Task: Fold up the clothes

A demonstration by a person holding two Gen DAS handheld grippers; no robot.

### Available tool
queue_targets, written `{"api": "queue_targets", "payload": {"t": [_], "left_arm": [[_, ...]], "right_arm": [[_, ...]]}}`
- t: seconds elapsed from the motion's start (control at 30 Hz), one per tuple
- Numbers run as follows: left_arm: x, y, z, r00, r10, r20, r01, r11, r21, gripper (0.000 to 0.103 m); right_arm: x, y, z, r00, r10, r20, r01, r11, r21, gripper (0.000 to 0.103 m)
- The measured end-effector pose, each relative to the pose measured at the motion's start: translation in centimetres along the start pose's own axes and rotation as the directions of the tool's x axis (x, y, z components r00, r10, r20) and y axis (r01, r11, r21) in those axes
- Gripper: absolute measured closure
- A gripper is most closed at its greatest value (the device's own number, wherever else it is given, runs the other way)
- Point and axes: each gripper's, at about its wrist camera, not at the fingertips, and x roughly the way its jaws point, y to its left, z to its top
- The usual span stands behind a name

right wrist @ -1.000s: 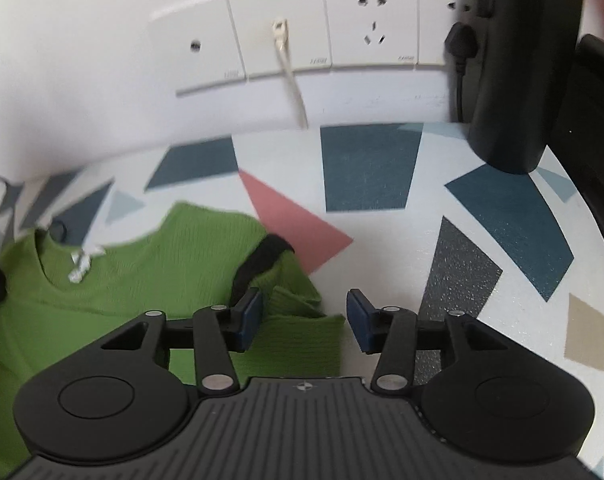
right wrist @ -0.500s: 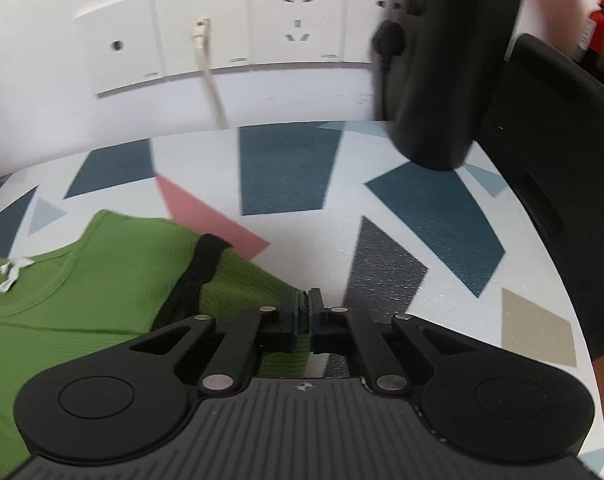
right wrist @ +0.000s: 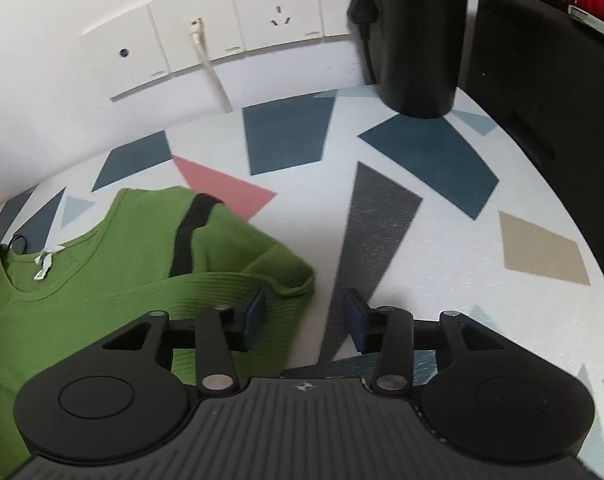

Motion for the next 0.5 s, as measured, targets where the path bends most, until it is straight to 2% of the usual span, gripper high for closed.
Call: {"api": "queue_targets", "payload": {"t": [0.1,0.17,0.2,0.23,0.3,0.5], "left_arm": [[0.0,0.1,0.0,1.0,-0.003,0.001,0.003,1.0,-0.001,0.101],[0.0,0.0,-0.1,1.0,-0.002,0.005,0.002,1.0,0.003,0.101],[0.0,0.0,-0.1,1.0,-0.001,0.007,0.001,1.0,0.005,0.101],[0.0,0.0,-0.1,1.0,-0.002,0.009,0.002,1.0,0.006,0.101],[0.0,0.0,-0.2,1.0,-0.003,0.013,0.003,1.0,0.003,0.101],[-0.1,-0.1,-0.3,1.0,0.008,0.024,-0.008,1.0,0.001,0.101]], "right_arm": [[-0.3,0.3,-0.1,0.999,0.032,0.009,-0.032,0.998,0.049,0.058],[-0.1,0.9,-0.3,1.0,0.022,0.005,-0.022,1.0,0.008,0.058],[0.0,1.4,-0.5,1.0,0.007,0.004,-0.007,1.0,-0.026,0.066],[0.0,1.5,-0.4,1.0,-0.004,0.008,0.005,0.999,-0.044,0.088],[0.0,1.1,0.2,0.999,-0.019,0.028,0.02,0.999,-0.031,0.1],[0.4,0.5,1.1,0.996,-0.057,0.069,0.058,0.998,-0.014,0.101]]}}
